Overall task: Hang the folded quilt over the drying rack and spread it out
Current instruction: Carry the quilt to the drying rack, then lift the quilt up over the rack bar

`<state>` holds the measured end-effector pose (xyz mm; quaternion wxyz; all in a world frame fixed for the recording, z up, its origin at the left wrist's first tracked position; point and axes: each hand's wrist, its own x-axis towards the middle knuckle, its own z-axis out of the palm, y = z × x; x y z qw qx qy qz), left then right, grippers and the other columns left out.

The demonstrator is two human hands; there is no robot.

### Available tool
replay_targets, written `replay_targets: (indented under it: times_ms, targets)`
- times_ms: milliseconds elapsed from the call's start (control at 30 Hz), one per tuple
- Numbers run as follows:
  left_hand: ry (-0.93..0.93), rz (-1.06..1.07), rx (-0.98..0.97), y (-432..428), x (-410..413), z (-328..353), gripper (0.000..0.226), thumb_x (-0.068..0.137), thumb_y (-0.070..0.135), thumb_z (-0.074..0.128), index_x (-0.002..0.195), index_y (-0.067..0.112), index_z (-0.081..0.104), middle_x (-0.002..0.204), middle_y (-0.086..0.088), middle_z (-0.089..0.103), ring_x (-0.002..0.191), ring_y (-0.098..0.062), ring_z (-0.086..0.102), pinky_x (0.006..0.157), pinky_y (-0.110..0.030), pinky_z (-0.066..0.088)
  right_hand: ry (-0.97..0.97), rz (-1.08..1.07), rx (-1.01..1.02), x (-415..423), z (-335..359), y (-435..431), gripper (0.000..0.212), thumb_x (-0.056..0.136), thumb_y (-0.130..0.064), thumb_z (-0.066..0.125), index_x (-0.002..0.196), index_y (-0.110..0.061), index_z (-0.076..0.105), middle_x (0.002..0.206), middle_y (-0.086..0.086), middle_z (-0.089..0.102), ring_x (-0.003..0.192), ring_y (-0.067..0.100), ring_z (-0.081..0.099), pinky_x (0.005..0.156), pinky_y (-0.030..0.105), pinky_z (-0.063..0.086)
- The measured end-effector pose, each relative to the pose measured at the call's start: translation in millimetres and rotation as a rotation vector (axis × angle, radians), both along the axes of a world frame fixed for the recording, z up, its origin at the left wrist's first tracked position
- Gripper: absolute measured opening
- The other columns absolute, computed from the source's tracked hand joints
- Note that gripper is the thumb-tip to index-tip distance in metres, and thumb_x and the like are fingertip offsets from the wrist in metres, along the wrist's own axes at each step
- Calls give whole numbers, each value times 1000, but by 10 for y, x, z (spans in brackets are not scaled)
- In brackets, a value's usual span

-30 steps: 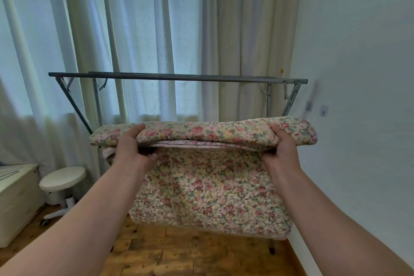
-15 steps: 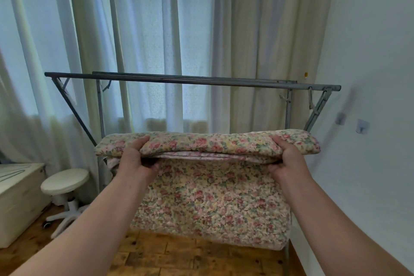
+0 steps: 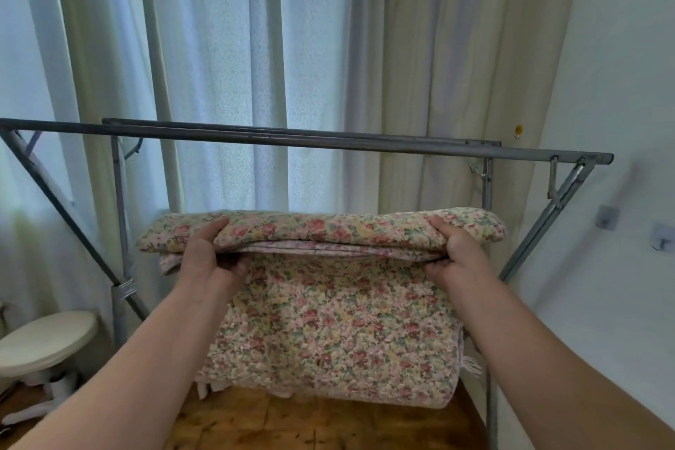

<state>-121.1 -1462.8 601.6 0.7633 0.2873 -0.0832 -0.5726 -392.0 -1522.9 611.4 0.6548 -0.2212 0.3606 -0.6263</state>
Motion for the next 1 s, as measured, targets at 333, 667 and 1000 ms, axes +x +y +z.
replay_targets:
  times_ms: [333,667,1000]
  targets:
    - [45,-12,-11,-1064,577,129,9,83,13,64,90,7,61,95,-6,66,86,-21,65,69,-36,59,64,-28,2,576,46,-927,14,87,-6,62,78,-1,52,78,13,60,75,23,60,72,41,53]
    - [125,-31,26,-1523,536,74,7,85,10,63,87,5,61,87,-7,65,76,-22,65,46,-33,57,228,-110,6,561,-136,-1841,77,56,-14,76,127,-3,47,107,20,66,81,32,70,60,51,57]
    - [112,10,-41,-1775,269,399,7,83,12,66,84,8,61,89,-5,64,80,-20,62,71,-33,54,382,-353,-158,435,157,-1862,115,72,-19,75,144,-38,-12,141,13,36,110,31,54,89,51,50]
